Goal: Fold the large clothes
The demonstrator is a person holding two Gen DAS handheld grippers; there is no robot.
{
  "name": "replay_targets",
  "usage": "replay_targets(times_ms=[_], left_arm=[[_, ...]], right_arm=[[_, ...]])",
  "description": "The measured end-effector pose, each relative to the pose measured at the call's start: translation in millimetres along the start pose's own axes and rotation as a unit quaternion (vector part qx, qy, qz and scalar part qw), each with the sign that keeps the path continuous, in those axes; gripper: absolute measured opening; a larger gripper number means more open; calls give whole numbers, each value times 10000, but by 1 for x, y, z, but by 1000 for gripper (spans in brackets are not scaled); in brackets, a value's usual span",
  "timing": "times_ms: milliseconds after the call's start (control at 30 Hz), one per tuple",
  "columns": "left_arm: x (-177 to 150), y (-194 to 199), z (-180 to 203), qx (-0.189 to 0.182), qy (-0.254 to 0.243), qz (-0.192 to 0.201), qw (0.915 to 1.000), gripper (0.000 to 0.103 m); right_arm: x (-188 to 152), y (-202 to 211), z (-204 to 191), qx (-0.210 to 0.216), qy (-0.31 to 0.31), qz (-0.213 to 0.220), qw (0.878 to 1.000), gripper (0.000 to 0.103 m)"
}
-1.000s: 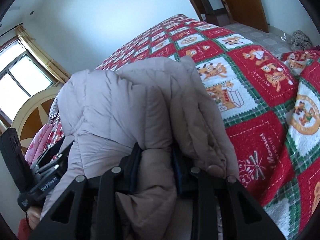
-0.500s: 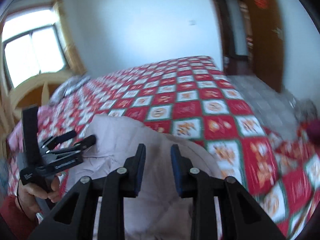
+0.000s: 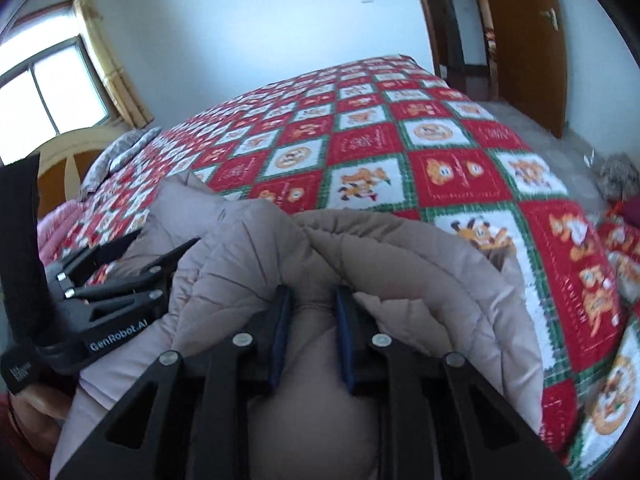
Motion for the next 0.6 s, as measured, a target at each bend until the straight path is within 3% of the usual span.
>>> replay_targets(times_ms=[167,267,300,367,400,433,600], left_arm=[[0,7,-3,132,-20,1,9999,87],[-2,23,-16,-4,147,-82,9999,88],[-2,27,-21,-64,207,-116,9997,89],[-3,39,-33,-97,370,-187,9991,89],[-4,46,-39,-125,435,-190,9988,89],[-6,53,-44,-121,481,-188,9986,89],[-24,82,-56,213,350,-68,9991,89]], right_arm=[[2,8,-3,49,62,57,10000,24],[5,24,-4,22,108,-8,9999,27],[6,32,-5,-12,146,47,9999,33],[10,61,-7,-69,247,375,9990,65],[10,71,-7,-130,286,468,9984,90],[9,76,-7,-160,309,511,9981,102],[-13,78,7,-45,72,111,9999,102]])
Point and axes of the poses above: each gripper's, at about its wrist camera, not at the fingertips, and y roughly against the way its jaws point, z to its right, x to its top, the point moved 6 cm from there along -y, roughly the way its jaws point, and after that the axes turned 2 degrees about x, right-handed, at the moved point
